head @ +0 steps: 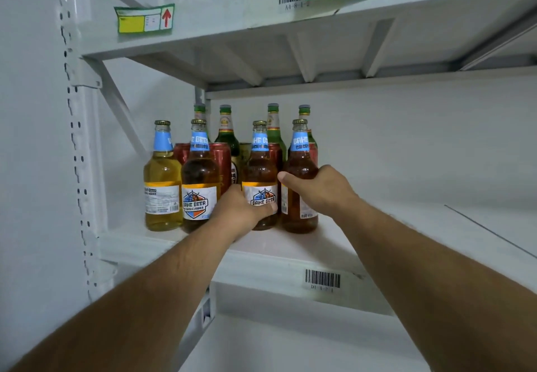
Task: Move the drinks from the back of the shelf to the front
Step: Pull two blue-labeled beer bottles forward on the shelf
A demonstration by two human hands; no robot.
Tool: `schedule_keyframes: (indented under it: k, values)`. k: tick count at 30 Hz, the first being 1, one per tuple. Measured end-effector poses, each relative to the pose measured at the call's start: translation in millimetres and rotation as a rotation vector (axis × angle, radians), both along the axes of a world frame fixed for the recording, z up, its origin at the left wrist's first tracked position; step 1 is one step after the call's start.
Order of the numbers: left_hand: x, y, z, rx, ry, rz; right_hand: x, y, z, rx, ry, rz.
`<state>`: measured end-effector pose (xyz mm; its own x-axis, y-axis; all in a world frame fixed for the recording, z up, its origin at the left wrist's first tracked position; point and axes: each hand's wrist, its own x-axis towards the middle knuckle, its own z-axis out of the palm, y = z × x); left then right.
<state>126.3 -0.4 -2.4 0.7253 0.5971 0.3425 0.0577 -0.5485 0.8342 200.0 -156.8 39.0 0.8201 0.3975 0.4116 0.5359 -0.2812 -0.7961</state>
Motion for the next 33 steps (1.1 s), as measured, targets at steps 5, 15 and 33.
schedule_keyframes:
  k: [5,15,33]
  values:
    - [6.2,14.1,-3.2,-0.048,0.01,-0.082,-1.9,8.3,-0.8,0.031,-0.001,-0.09]
    - [3.1,11.7,-0.6,-0.075,-0.055,-0.143,-13.6,6.5,7.4,0.135,-0.056,-0.337]
    - [-12.3,-127.2,13.0,-0.096,-0.06,-0.624,-92.5,-178.1,28.3,0.19,-0.086,-0.748]
